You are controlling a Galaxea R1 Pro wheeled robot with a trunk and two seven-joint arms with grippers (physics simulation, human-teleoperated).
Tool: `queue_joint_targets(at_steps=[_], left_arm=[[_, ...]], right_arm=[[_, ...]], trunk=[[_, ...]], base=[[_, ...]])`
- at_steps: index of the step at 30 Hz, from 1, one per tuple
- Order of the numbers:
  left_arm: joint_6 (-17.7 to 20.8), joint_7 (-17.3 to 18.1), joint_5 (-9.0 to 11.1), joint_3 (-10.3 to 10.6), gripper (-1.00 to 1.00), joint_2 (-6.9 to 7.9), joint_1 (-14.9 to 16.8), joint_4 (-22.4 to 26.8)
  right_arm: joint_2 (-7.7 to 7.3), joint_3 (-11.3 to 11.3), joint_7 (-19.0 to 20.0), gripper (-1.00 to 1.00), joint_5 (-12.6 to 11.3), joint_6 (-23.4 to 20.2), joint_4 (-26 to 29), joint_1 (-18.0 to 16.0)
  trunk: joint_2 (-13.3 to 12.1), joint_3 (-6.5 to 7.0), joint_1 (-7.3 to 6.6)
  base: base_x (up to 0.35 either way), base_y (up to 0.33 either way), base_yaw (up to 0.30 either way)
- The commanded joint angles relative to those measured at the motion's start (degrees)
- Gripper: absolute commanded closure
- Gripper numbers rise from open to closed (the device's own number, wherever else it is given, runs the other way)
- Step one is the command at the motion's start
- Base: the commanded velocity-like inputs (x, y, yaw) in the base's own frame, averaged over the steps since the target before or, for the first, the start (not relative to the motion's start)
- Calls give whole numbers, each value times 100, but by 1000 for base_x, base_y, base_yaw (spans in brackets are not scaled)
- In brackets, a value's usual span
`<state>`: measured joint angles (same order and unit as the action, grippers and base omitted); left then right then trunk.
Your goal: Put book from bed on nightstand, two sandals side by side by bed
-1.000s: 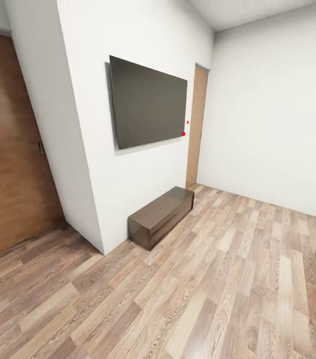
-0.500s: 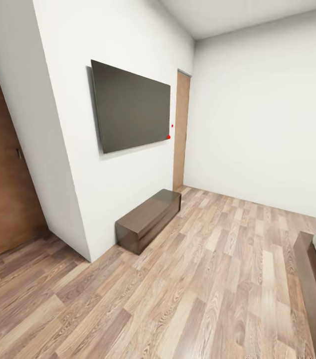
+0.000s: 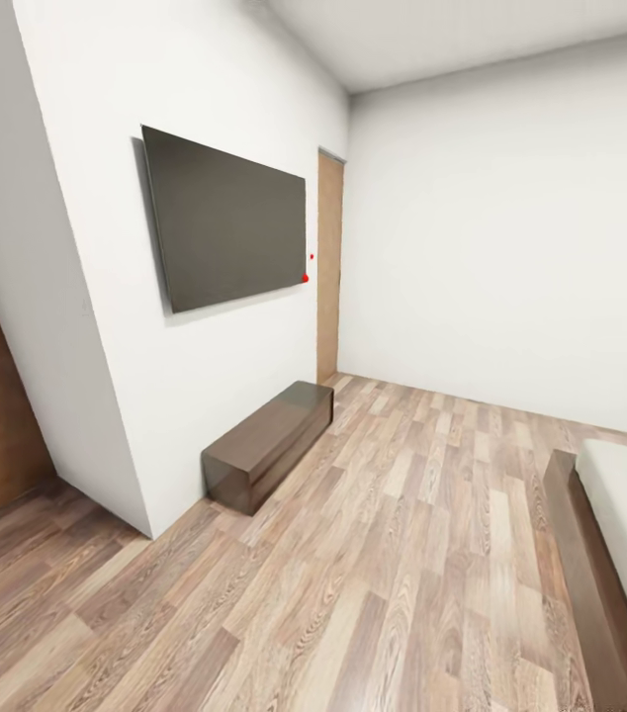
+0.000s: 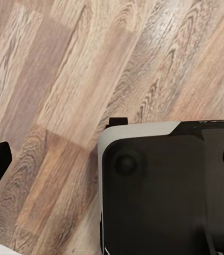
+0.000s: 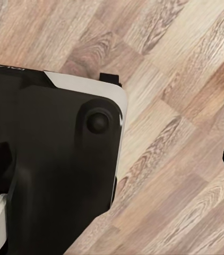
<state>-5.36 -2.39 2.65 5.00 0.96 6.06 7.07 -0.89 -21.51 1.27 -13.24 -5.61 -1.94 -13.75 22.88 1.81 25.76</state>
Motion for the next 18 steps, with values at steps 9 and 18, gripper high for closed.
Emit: queue_joint_targets(at_steps=[9,18], left_arm=[[-57,-25,30,50,-100,3,1,-4],[-77,-25,27,49,-100,1,1,-4]], right_arm=[[-5,-47,18,-100,-56,-10,-8,-6],[-7,-47,22,-100,-56,-10,-8,-5]], trunk=[[3,43,2],[3,52,2]], base=[[0,0,-246],[0,0,-285]])
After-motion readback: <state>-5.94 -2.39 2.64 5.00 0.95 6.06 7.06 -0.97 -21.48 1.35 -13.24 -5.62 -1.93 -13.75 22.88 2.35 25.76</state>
